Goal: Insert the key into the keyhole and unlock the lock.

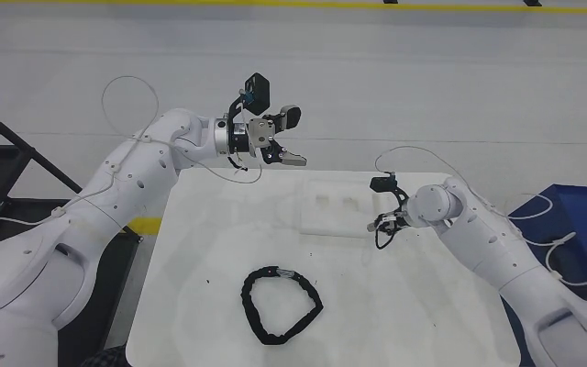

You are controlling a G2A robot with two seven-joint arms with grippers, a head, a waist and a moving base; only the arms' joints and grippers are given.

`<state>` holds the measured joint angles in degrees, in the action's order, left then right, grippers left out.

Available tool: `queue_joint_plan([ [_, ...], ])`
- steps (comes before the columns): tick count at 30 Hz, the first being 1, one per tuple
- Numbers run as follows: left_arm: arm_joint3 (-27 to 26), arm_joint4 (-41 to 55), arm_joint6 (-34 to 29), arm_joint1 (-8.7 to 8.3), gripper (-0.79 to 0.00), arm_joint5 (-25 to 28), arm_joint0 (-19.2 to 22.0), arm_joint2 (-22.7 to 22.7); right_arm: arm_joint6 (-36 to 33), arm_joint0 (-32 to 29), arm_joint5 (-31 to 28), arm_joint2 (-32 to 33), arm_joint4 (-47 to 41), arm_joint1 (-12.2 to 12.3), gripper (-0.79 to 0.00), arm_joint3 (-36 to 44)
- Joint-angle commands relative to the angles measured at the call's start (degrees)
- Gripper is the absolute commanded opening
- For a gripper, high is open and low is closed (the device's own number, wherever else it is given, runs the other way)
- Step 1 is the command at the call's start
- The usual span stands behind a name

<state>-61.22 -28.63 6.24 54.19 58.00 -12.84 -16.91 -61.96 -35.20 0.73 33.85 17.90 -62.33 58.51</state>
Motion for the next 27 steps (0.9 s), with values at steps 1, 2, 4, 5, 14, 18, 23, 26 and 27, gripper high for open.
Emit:
queue_joint_plan([
  [1, 0.00, 0.00, 0.00, 0.00, 0.000, 0.00, 0.00, 0.00, -0.11, 0.03, 0.73, 0.12, 0.42, -0.08, -0.508, -0.28],
  [2, 0.00, 0.00, 0.00, 0.00, 0.000, 0.00, 0.00, 0.00, -0.15, 0.03, 1.00, 0.16, 0.62, -0.15, -0.520, -0.28],
  [4, 0.00, 0.00, 0.00, 0.00, 0.000, 0.00, 0.00, 0.00, -0.12, 0.06, 1.73, 0.34, 1.01, -0.25, -0.545, -0.62],
  [5, 0.00, 0.00, 0.00, 0.00, 0.000, 0.00, 0.00, 0.00, -0.10, 0.10, 2.19, 0.40, 1.34, -0.29, -0.542, -0.72],
  [14, 0.00, 0.00, 0.00, 0.00, 0.000, 0.00, 0.00, 0.00, -0.43, -0.08, 3.59, 0.78, 2.35, -0.94, -0.600, -1.56],
  [18, 0.00, 0.00, 0.00, 0.00, 0.000, 0.00, 0.00, 0.00, -0.51, 0.01, 3.80, 0.63, 2.64, -1.45, -0.665, -2.35],
  [23, 0.00, 0.00, 0.00, 0.00, 0.000, 0.00, 0.00, 0.00, -0.50, 0.18, 3.73, 0.53, 2.66, -2.13, -0.748, -3.86],
  [26, 0.00, 0.00, 0.00, 0.00, 0.000, 0.00, 0.00, 0.00, -0.36, 0.31, 3.59, 0.47, 2.69, -2.55, -0.717, -4.73],
  [27, 0.00, 0.00, 0.00, 0.00, 0.000, 0.00, 0.00, 0.00, -0.30, 0.36, 3.60, 0.46, 2.71, -2.69, -0.714, -5.08],
])
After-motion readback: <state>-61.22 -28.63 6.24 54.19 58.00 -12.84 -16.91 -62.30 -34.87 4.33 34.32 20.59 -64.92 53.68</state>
